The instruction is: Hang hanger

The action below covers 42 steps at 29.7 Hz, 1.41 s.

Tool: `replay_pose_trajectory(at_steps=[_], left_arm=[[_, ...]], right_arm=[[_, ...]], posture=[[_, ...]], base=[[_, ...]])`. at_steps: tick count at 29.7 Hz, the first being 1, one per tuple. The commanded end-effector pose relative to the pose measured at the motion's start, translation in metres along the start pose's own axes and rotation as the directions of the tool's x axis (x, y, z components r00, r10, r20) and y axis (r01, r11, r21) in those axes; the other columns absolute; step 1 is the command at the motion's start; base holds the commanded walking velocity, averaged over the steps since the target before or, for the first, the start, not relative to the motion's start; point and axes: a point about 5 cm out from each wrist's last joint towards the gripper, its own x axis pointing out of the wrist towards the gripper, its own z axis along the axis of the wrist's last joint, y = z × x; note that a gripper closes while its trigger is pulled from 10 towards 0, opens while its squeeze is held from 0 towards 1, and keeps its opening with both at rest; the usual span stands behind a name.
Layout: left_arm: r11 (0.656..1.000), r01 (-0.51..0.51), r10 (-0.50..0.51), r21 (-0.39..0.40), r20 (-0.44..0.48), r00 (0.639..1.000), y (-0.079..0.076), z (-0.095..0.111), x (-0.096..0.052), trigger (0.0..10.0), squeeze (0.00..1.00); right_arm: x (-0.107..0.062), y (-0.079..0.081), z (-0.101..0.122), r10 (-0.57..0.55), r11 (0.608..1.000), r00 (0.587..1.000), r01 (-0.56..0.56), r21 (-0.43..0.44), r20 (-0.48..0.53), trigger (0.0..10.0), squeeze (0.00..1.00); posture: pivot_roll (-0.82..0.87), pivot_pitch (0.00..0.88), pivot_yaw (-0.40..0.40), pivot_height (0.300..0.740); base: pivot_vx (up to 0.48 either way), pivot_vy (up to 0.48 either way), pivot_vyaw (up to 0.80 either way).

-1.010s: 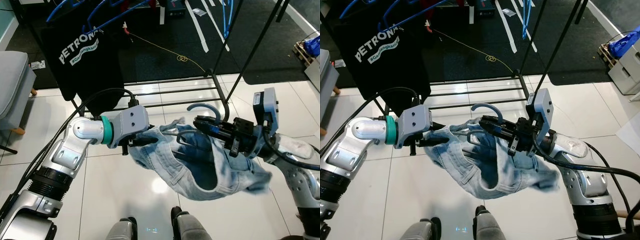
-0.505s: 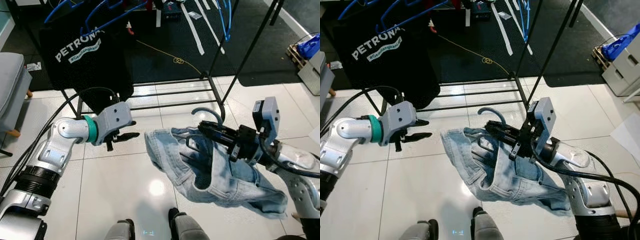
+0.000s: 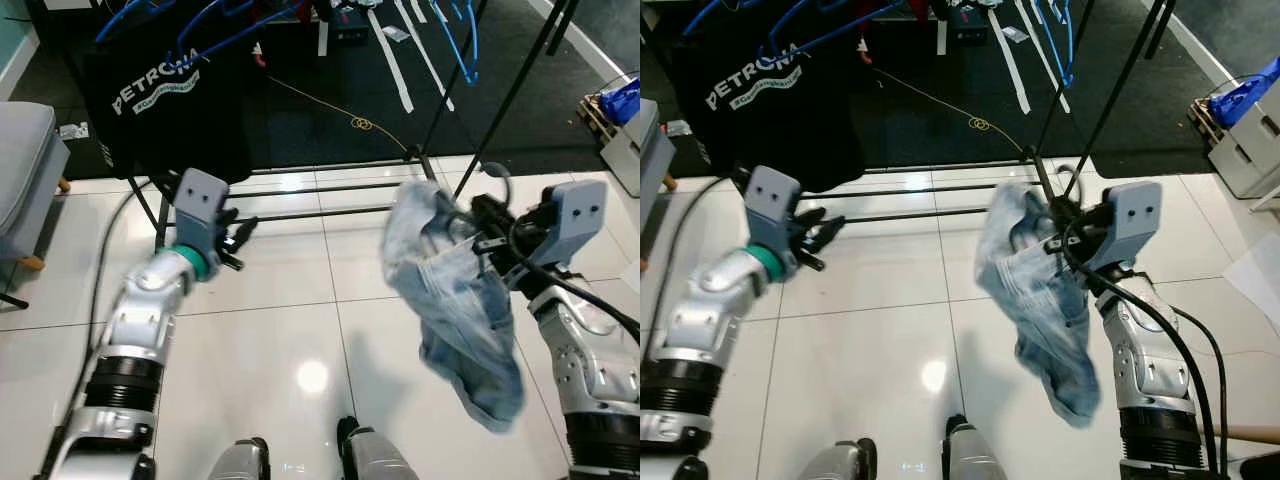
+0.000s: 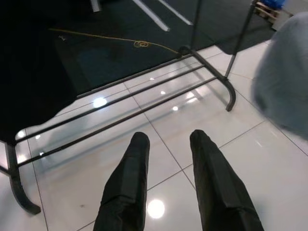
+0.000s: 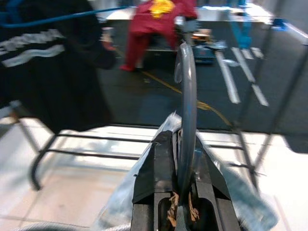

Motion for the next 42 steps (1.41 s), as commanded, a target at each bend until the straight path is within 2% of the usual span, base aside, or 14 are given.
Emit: replay_pose_trajectory(at_steps=[1, 3, 5, 6, 7, 9, 15, 17, 20, 25, 42], left_arm=[[0.998, -0.017, 0.019, -0.062, 0.024, 1.0, -0.006, -0.009, -0.001, 10.0, 0.0], [0.997, -0.011, 0.014, -0.073, 0.036, 0.999, -0.008, -0.009, -0.001, 10.0, 0.0], [0.996, -0.03, 0.036, -0.08, 0.075, 0.996, -0.013, -0.004, 0.0, 10.0, 0.0], [0.996, -0.03, 0.036, -0.08, 0.075, 0.996, -0.013, -0.004, 0.0, 10.0, 0.0], [0.996, -0.044, 0.051, -0.073, 0.106, 0.993, -0.017, 0.002, 0.001, 10.0, 0.0], [0.996, -0.049, 0.057, -0.071, 0.109, 0.992, -0.019, 0.004, 0.001, 10.0, 0.0], [0.996, -0.064, 0.071, -0.061, 0.112, 0.991, -0.023, 0.008, -0.001, 10.0, 0.0], [0.997, -0.058, 0.064, -0.052, 0.12, 0.991, -0.024, 0.009, -0.002, 10.0, 0.0], [0.997, -0.058, 0.064, -0.052, 0.12, 0.991, -0.024, 0.009, -0.002, 10.0, 0.0], [0.997, -0.059, 0.064, -0.039, 0.156, 0.986, -0.025, 0.016, -0.001, 10.0, 0.0], [0.998, -0.055, 0.059, -0.03, 0.187, 0.981, -0.026, 0.026, -0.002, 10.0, 0.0]], right_arm=[[0.003, 0.002, 0.002, -0.023, 0.999, 1.0, 0.023, -0.038, 0.014, 10.0, 0.0], [0.003, 0.003, 0.002, -0.023, 0.999, 1.0, 0.024, -0.049, 0.014, 10.0, 0.0], [0.008, 0.008, 0.005, -0.012, 0.994, 0.999, 0.017, -0.11, 0.046, 10.0, 0.0], [0.008, 0.008, 0.005, -0.012, 0.994, 0.999, 0.017, -0.11, 0.046, 10.0, 0.0], [0.011, 0.011, 0.009, 0.0, 0.987, 0.998, 0.011, -0.157, 0.066, 10.0, 0.0], [0.012, 0.012, 0.009, -0.007, 0.986, 0.997, 0.019, -0.166, 0.074, 10.0, 0.0], [0.013, 0.01, 0.016, -0.034, 0.987, 0.992, 0.053, -0.149, 0.124, 10.0, 0.0], [0.015, 0.008, 0.024, -0.077, 0.991, 0.984, 0.093, -0.094, 0.159, 10.0, 0.0], [0.015, 0.008, 0.024, -0.077, 0.991, 0.984, 0.093, -0.094, 0.159, 10.0, 0.0], [0.018, 0.013, 0.032, -0.087, 0.991, 0.971, 0.108, -0.081, 0.222, 10.0, 0.0], [0.018, 0.017, 0.025, -0.081, 0.994, 0.975, 0.093, -0.049, 0.208, 10.0, 0.0]], posture=[[-0.08, 0.105, 0.025, 0.74], [-0.08, 0.105, 0.025, 0.74], [-0.08, 0.106, 0.025, 0.74], [-0.08, 0.106, 0.025, 0.74], [-0.08, 0.11, 0.025, 0.74], [-0.08, 0.11, 0.025, 0.74], [-0.08, 0.109, 0.023, 0.74], [-0.08, 0.109, 0.023, 0.74], [-0.08, 0.109, 0.023, 0.74], [-0.08, 0.105, 0.024, 0.74], [-0.07, 0.105, 0.022, 0.74]], base=[[0.0, 0.0, 0.0], [0.0, 0.0, 0.0], [0.0, 0.0, 0.0], [0.0, 0.0, 0.0], [0.0, 0.0, 0.0], [0.0, 0.0, 0.0], [0.0, 0.0, 0.0], [0.0, 0.0, 0.0], [0.0, 0.0, 0.0], [0.181, 0.0, 0.0], [0.377, 0.0, 0.0]])
